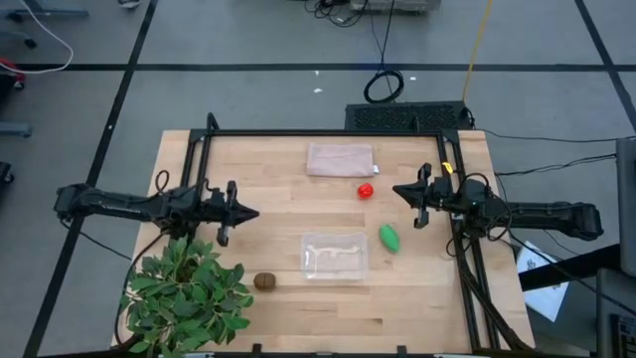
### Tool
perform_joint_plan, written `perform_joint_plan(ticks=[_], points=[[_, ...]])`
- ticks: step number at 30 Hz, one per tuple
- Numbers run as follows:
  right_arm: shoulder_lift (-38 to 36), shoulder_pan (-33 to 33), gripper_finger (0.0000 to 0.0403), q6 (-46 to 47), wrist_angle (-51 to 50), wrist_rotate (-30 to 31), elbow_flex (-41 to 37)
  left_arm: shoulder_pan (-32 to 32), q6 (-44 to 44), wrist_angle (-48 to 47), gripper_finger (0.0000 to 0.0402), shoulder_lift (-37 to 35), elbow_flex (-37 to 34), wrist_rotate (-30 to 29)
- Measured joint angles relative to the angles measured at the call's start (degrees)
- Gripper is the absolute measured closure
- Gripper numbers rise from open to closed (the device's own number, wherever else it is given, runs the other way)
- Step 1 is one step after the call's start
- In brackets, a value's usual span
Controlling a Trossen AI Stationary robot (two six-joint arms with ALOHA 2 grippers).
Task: Pick and placing Produce into tupperware
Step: Put the kiwi into the transparent bin
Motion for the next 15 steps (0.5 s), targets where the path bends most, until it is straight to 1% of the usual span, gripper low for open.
perform_joint_plan(ticks=[6, 9, 15], points=[[0.02, 0.02, 0.0403, 0.00, -0.01, 0.00, 0.01, 0.07, 1.32, -1.19, 0.0358, 5.34, 3.76, 0.00], [0.02, 0.02, 0.0403, 0.00, 0.00, 0.00, 0.01, 0.07, 1.36, -3.53, 0.0342, 9.62, 6.25, 0.02], [0.02, 0.02, 0.0403, 0.00, -0.01, 0.00, 0.00, 0.07, 1.24, -3.73, 0.0317, 18.95, 10.61, 0.14]])
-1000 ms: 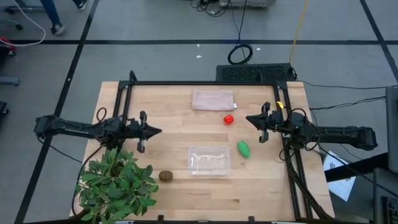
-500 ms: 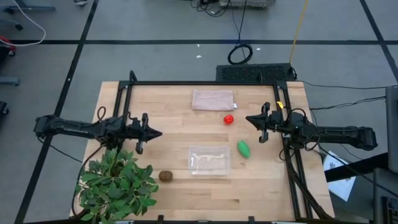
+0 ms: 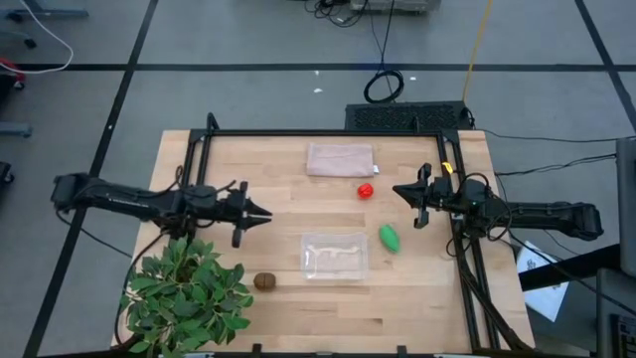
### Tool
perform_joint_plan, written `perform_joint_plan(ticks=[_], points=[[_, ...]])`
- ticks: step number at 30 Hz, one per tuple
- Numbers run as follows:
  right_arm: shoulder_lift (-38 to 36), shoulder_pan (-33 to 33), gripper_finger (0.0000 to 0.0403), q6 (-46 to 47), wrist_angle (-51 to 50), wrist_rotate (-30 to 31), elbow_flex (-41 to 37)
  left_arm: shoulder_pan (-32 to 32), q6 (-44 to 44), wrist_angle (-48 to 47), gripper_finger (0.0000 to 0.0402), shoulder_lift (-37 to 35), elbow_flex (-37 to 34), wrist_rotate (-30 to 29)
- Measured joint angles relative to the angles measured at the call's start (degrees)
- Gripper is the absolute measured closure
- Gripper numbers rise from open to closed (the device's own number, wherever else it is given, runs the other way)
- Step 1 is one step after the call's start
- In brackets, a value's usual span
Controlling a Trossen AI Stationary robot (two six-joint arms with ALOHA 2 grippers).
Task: Pick and placing Produce into tupperware
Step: Put the kiwi into the transparent bin
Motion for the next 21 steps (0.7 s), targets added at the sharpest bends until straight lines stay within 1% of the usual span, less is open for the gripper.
perform_joint_plan(ticks=[5, 12, 17, 21], points=[[0.00, 0.00, 0.0403, 0.02, -0.04, 0.00, 0.01, 0.00, 0.31, -0.02, 0.0314, 5.90, 2.71, 1.91], [0.00, -0.01, 0.0403, 0.02, -0.24, 0.00, 0.00, 0.00, 0.22, 0.18, 0.0314, 13.07, 4.91, 8.59], [0.02, 0.00, 0.0403, 0.02, -0.47, 0.00, 0.01, 0.00, 0.87, 0.15, 0.0314, 18.49, 6.53, 15.15], [0.02, -0.02, 0.0403, 0.02, -0.47, 0.00, 0.00, -0.57, 1.40, 0.21, 0.0314, 21.81, 8.50, 17.94]])
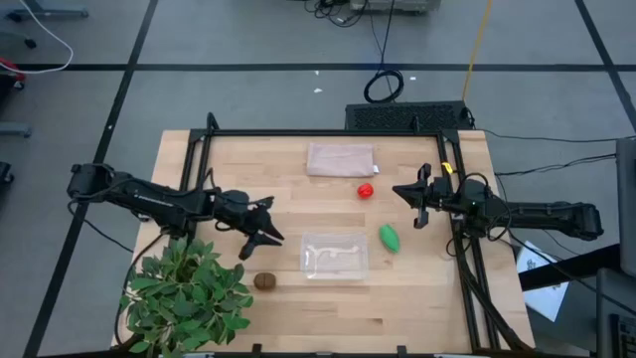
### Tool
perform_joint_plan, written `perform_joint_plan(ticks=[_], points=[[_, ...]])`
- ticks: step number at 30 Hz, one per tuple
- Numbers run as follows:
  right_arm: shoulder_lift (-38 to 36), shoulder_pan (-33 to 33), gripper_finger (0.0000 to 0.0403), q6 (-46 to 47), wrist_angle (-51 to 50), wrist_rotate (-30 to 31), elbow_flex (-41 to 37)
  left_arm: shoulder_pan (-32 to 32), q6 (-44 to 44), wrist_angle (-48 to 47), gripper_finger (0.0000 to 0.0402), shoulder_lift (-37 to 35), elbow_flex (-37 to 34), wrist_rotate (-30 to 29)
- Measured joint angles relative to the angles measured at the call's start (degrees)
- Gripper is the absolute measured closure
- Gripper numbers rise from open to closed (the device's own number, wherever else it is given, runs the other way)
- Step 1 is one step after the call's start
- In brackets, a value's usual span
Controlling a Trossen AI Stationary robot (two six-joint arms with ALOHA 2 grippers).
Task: Pick and placing Produce into tupperware
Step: Put the kiwi into the transparent bin
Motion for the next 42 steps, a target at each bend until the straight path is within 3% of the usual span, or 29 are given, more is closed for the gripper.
perform_joint_plan(ticks=[22, 34, 42], points=[[0.15, 0.00, 0.0403, 1.49, -0.85, 0.00, 0.00, -9.57, 5.07, -0.84, 0.0314, 14.91, 9.08, 0.84], [0.15, 0.02, 0.0403, 1.49, -0.85, 0.00, 0.02, -13.95, 16.89, -1.89, 0.0313, 15.46, 9.10, -5.23], [0.15, 0.02, 0.0403, 1.49, -0.86, 0.00, 0.02, -15.50, 20.94, -2.84, 0.0313, 15.35, 9.10, -6.22]])
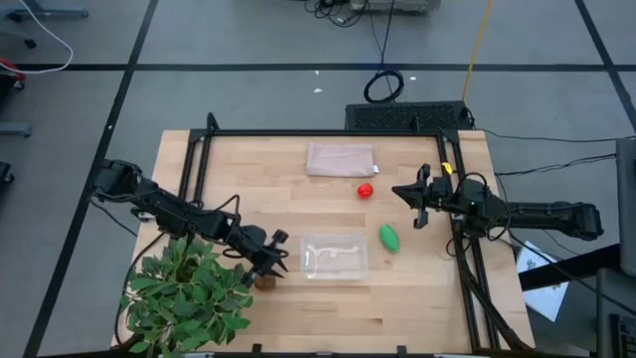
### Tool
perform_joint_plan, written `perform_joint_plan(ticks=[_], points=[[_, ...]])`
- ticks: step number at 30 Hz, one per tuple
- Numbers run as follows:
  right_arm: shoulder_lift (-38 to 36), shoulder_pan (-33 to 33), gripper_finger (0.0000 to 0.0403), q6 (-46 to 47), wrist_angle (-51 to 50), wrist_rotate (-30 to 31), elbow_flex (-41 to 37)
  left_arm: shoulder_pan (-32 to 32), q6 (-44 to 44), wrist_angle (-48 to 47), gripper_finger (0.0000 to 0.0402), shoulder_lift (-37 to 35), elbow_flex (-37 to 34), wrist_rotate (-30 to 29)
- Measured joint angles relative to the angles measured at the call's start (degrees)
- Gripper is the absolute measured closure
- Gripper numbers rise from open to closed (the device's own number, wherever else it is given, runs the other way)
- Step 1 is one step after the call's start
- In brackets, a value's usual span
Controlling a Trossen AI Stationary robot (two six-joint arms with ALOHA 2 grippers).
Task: Pick and placing Produce into tupperware
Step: Put the kiwi into the transparent bin
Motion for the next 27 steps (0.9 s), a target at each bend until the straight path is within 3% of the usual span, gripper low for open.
perform_joint_plan(ticks=[6, 16, 19, 23, 27], points=[[0.00, 0.00, 0.0403, 0.00, 0.01, 0.00, 0.01, 1.11, -1.34, -1.50, 0.0291, 0.00, 0.00, 0.98], [0.00, -0.02, 0.0403, 0.00, 0.02, 0.02, 0.01, 3.07, -9.42, -4.46, 0.0122, -6.50, -0.02, 3.37], [-0.01, 0.00, 0.0403, 0.00, -0.02, 0.02, 0.01, 2.88, -10.64, -10.04, 0.0088, -8.94, 0.99, 2.06], [0.02, -0.01, 0.0403, 0.00, -0.04, 0.02, 0.01, 2.21, -13.04, -23.52, 0.0072, -9.79, 7.02, -2.42], [0.33, 0.00, 0.0403, 0.00, -0.28, 0.02, 0.01, 0.47, -14.01, -28.34, 0.0078, -9.75, 11.17, -3.76]])
